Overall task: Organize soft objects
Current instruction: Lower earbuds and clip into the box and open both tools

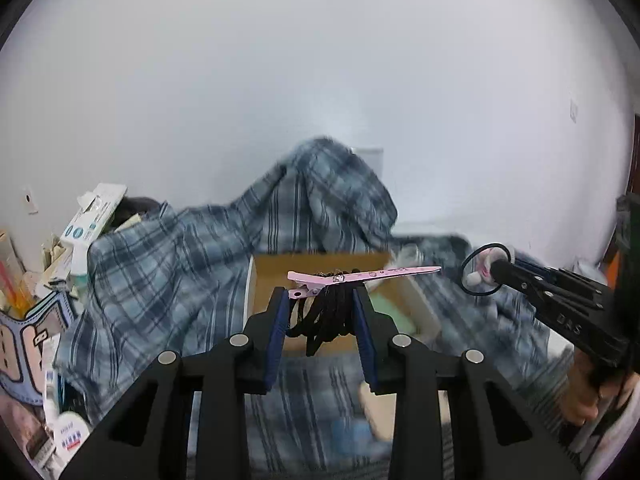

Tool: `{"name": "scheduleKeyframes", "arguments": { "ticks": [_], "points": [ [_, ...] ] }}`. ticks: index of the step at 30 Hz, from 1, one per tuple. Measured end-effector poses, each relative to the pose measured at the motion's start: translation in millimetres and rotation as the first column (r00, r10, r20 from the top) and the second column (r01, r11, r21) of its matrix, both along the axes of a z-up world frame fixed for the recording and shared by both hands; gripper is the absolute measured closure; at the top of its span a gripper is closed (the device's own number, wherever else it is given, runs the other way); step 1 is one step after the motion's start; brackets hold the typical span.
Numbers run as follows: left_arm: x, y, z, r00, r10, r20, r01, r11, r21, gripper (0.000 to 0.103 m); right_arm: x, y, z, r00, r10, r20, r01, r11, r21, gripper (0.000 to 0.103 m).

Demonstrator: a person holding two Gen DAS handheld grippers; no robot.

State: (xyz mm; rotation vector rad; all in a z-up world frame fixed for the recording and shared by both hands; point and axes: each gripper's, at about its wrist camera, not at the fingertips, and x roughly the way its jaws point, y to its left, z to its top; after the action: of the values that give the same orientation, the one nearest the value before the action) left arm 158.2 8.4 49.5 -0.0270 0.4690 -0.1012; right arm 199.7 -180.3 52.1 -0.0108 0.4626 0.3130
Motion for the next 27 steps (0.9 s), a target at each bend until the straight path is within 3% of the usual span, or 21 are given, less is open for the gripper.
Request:
{"name": "scheduleKeyframes", "arguments": {
  "ticks": [3, 8, 12, 15, 19, 27],
  "points": [
    [21, 1, 16, 0.999, 0.000, 0.040, -0.001, 1.000, 0.002, 0.069, 10, 13, 22, 0.998, -0.029, 0.051, 0.031, 0.999, -0.030, 0.084],
    [57, 0, 21, 0.999, -0.020, 0.048, 0.019, 1.000, 0.012, 0.069, 45, 30, 30, 0.998, -0.046, 0.041, 0.045, 0.999, 0.009, 0.084],
    [79, -2, 8, 1.000, -0.003, 0.012, 0.003, 1.000, 0.029, 0.069, 69, 36, 16, 0.999, -0.050, 0.009, 0.049, 0.998, 0.035, 0.084],
    [89, 1, -5, 0.999, -0.002, -0.033, 0.001, 1.000, -0.008, 0.069, 80, 37, 1, 0.998, -0.054, -0.011, 0.055, 0.998, 0.034, 0.084],
    [95, -2, -22, 0.998, -0.008, -0.063, 0.008, 1.000, 0.008, 0.069, 86, 34, -21, 0.998, -0.060, -0.027, 0.060, 0.998, -0.021, 0.084],
    [112, 2, -55, 0.987, -0.024, -0.161, 0.030, 0.999, 0.035, 0.069, 106, 30, -60, 0.988, -0.040, -0.147, 0.035, 0.999, -0.036, 0.084]
  ]
}}
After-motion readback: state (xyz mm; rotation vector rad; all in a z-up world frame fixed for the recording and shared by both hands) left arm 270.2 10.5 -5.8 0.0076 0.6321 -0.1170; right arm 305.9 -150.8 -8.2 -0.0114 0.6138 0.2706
